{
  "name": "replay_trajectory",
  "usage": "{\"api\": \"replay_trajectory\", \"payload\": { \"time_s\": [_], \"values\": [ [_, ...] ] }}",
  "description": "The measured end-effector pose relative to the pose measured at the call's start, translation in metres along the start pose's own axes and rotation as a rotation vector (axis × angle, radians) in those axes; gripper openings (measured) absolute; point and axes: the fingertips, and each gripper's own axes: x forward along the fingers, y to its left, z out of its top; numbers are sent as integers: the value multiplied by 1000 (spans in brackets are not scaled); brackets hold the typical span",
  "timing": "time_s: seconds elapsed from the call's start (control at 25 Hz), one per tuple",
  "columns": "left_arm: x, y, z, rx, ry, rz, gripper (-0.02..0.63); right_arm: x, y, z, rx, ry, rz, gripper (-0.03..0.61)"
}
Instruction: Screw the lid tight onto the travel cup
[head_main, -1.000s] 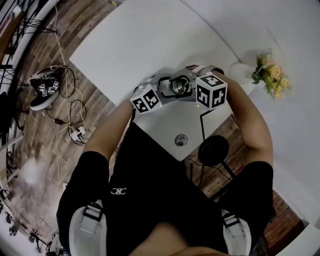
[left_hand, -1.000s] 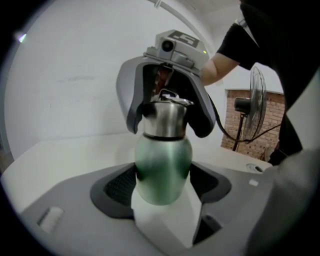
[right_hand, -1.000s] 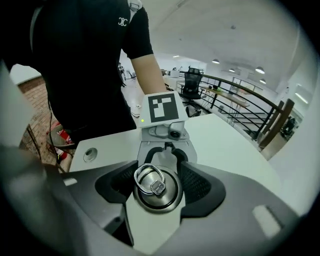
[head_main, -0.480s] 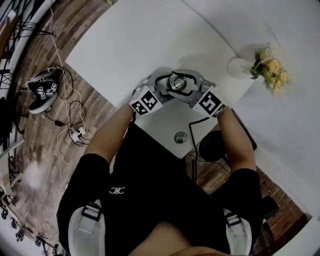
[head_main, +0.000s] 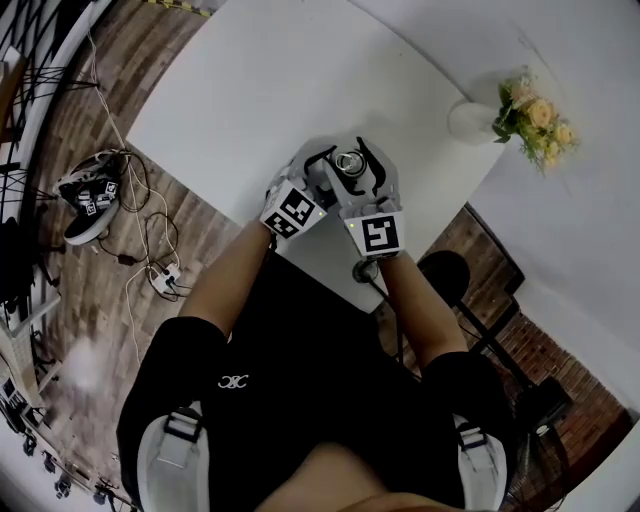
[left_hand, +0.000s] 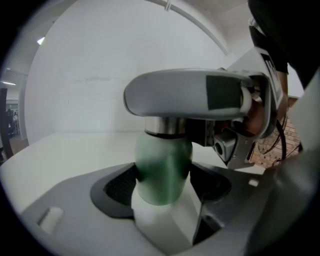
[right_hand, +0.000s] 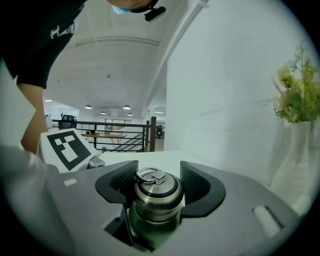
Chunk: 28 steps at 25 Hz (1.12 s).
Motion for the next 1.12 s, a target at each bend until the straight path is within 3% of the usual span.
{"api": "replay_trajectory", "payload": {
  "time_s": [0.16,0.24,0.32,0.4,0.52,0.64,0.76,0.92,1.12],
  "values": [
    [-1,1,2,-7,-8,-5,388,2,-6,6,28,-43,-92,267],
    [-1,1,2,-4,-9,-11,388,2,-5,7,65,-31,-69,268],
    [-2,0,2,5,-9,-17,388,0,-2,5,121,-30,7,268],
    [-2,-1,2,11,-9,-24,388,-4,5,10,100,-28,132,272],
    [-3,-1,2,23,-7,-45,388,-15,19,8,-74,13,379,289],
    [-3,-2,1,35,-6,-65,388,-24,23,-12,-317,159,652,291],
    [-1,-2,1,45,-8,-74,388,-29,22,-31,-491,323,883,307],
    [-1,-1,1,52,-2,-76,388,-26,33,-31,-597,459,1116,305],
    [1,-2,-2,47,10,-76,388,-32,49,-44,-737,531,1332,304]
  ]
}}
